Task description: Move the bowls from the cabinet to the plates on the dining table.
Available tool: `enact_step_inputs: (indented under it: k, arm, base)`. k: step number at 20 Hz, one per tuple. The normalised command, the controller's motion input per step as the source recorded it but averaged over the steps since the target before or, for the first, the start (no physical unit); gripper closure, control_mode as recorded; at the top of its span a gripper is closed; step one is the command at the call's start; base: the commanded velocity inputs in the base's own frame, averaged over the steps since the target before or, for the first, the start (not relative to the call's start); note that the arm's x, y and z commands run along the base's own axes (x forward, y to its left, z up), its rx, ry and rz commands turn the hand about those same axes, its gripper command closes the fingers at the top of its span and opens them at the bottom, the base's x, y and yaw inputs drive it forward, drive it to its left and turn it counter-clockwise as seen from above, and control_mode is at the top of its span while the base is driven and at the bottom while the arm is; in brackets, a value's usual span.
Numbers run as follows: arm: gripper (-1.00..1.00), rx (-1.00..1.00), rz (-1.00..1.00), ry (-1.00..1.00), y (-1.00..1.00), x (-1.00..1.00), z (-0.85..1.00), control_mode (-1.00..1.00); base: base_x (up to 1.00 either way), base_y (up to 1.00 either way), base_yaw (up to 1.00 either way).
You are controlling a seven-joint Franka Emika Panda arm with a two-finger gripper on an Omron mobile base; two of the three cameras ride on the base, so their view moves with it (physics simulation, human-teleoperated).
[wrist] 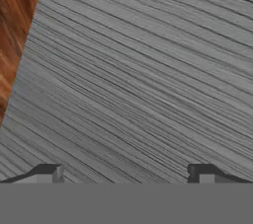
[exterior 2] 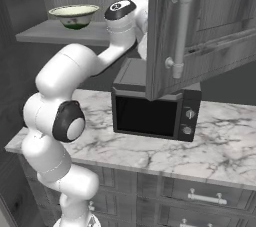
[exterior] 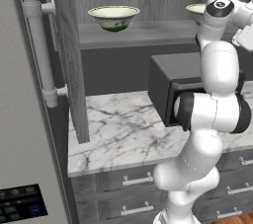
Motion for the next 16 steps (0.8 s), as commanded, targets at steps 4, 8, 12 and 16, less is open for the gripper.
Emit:
enact_step_inputs:
  k: [4, 8, 12, 16]
  arm:
    - [-1.0, 0.0, -0.06, 0.0, -0.38, -0.44, 0.0, -1.0]
    - [-1.0, 0.0, -0.06, 0.0, -0.35, -0.53, 0.0, -1.0]
    - [-1.0, 0.0, -0.02, 0.0, -0.61, -0.61, 0.0, -1.0]
    - [-1.0, 0.0, 0.0, 0.0, -0.67, -0.42, -0.04, -1.0]
  base:
    - [0.0, 0.0, 0.0]
    - [0.0, 0.0, 0.0]
    - [0.0, 0.0, 0.0]
    - [0.0, 0.0, 0.0]
